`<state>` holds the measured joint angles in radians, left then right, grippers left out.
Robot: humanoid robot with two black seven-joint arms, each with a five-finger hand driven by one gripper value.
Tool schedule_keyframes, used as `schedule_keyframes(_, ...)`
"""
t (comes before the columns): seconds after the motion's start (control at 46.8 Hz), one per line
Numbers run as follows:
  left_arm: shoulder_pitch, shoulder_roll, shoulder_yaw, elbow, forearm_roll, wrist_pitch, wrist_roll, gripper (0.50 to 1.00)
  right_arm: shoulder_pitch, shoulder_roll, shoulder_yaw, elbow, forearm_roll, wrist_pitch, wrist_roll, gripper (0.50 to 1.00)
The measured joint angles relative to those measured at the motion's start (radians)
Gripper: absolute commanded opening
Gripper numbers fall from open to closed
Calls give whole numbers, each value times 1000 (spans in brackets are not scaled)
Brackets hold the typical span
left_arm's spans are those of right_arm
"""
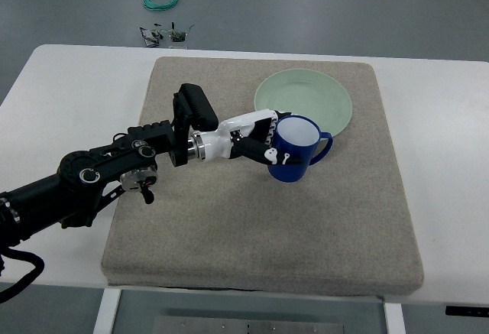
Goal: Place cup left of plate with left hand
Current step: 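Lift the blue mug and carry it away from the plate, then lower the blue mug onto the pad beside the plate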
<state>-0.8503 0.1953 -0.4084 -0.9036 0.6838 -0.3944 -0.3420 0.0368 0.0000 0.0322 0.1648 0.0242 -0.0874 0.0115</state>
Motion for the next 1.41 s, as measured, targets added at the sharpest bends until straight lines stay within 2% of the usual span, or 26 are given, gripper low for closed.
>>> schedule_keyframes(0.47, 25, 35, -157, 22, -2, 183, -18, 681, 0, 0, 0, 0, 0, 0, 0, 934)
schedule_keyframes(0.64, 30, 59, -185, 62, -2, 197, -44, 690, 0, 0, 0, -1, 0, 0, 0, 934)
schedule_keyframes(1.067, 41, 70, -199, 241, 0, 207, -114, 718, 0, 0, 0, -1, 0, 0, 1, 934)
schedule_keyframes(1.259, 50, 70, -187, 252, 0, 260, -148, 739, 0, 0, 0, 0, 0, 0, 0, 934)
schedule_keyframes(1.409, 62, 71, -185, 267, -4, 266, -149, 756, 0, 0, 0, 0, 0, 0, 0, 934)
